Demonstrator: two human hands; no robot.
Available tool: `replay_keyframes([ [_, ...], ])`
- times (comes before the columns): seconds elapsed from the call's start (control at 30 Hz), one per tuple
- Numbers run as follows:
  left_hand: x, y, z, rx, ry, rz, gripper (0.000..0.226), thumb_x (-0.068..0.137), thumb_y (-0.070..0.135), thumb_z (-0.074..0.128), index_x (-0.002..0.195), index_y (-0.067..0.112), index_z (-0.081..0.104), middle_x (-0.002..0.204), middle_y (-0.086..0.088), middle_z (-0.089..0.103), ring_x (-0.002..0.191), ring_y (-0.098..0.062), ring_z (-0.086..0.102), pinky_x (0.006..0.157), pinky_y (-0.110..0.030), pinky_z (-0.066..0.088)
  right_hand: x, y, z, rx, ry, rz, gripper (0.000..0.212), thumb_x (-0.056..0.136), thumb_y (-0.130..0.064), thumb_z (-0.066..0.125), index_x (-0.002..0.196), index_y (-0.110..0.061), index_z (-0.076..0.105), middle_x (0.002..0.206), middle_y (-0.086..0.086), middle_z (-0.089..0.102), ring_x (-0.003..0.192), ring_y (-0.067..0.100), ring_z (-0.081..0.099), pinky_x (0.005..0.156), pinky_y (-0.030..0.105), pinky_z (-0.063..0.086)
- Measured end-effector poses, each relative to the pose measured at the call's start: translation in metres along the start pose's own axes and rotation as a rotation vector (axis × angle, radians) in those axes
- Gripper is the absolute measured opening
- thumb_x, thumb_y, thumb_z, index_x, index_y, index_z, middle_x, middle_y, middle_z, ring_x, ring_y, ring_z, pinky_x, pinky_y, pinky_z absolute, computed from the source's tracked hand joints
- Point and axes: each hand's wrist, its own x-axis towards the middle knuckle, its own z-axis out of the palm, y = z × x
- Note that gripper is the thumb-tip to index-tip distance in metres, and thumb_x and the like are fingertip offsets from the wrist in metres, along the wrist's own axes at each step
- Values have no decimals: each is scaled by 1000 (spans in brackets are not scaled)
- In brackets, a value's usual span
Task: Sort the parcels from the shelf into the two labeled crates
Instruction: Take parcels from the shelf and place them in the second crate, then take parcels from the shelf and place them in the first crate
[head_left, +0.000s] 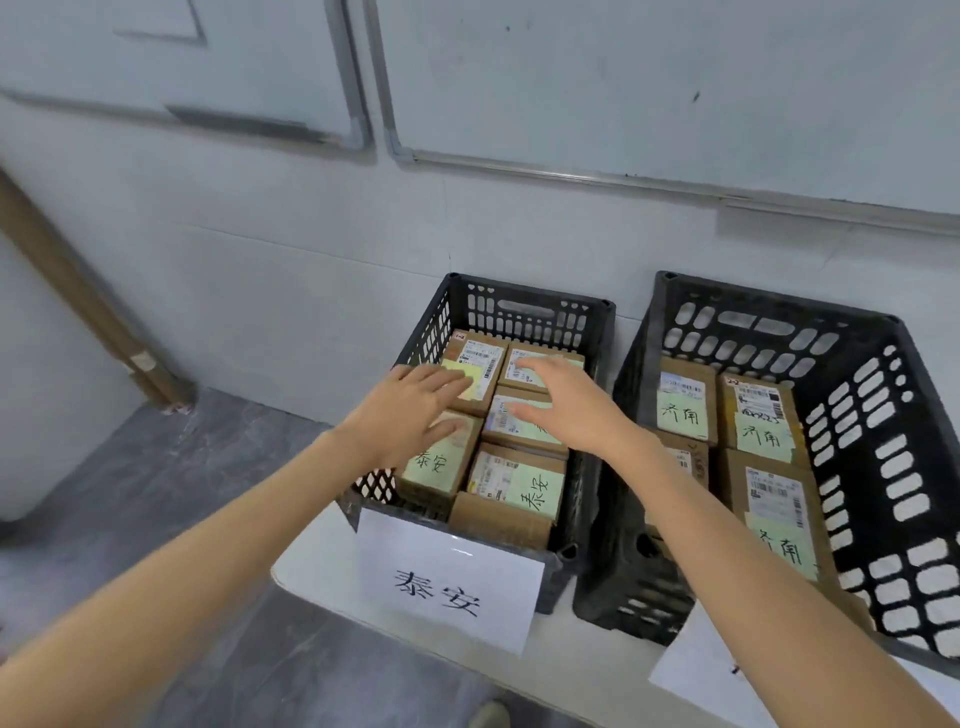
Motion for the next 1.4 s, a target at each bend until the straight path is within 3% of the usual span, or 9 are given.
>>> replay_keyframes([
  [0.17, -59, 9, -49, -97, 144, -396, 75, 91, 68, 26, 151, 23, 30, 151, 2, 41, 139, -21, 35, 110, -41, 27, -25, -45, -12, -19, 24, -136, 90, 87, -55, 65, 157, -29, 16, 158, 4, 31, 144, 24, 30, 115, 45, 31],
  [0.27, -108, 23, -69, -106, 168, -580, 76, 91, 68, 35, 153, 27, 24, 156, 5, 32, 142, -22, 29, 110, -41, 25, -45, -75, -16, -28, 42, -244, 97, 84, -62, 64, 157, -30, 10, 161, 2, 26, 146, 24, 28, 117, 46, 28],
  [0.5, -253, 70, -105, -126, 252, -963, 83, 87, 74, 35, 155, 31, 16, 159, 9, 23, 139, -23, 26, 109, -40, 23, -92, -156, 6, -54, -24, -484, 95, 85, -64, 60, 158, -28, 9, 161, 1, 25, 146, 22, 27, 117, 44, 29],
  [0.77, -427, 134, -144, -89, 272, -1362, 84, 87, 75, 35, 155, 33, 11, 161, 9, 19, 142, -23, 20, 112, -44, 19, -169, -289, 73, 35, -233, -816, 92, 86, -60, 63, 157, -30, 13, 161, 0, 26, 146, 21, 26, 116, 45, 30],
  [1.13, -646, 239, -180, -49, 353, -1817, 69, 95, 63, 35, 154, 32, 17, 160, 10, 19, 145, -21, 15, 114, -43, 15, -316, -451, 173, -24, -445, -1230, 88, 88, -62, 58, 157, -29, 16, 160, 0, 27, 146, 22, 27, 115, 43, 30],
  [1.4, -818, 314, -206, 69, 334, -2038, 68, 93, 64, 38, 153, 37, 19, 161, 7, 19, 145, -23, 19, 113, -43, 16, -453, -567, 250, 44, -544, -1389, 85, 88, -57, 62, 155, -26, 22, 159, 0, 30, 145, 22, 30, 116, 40, 28],
])
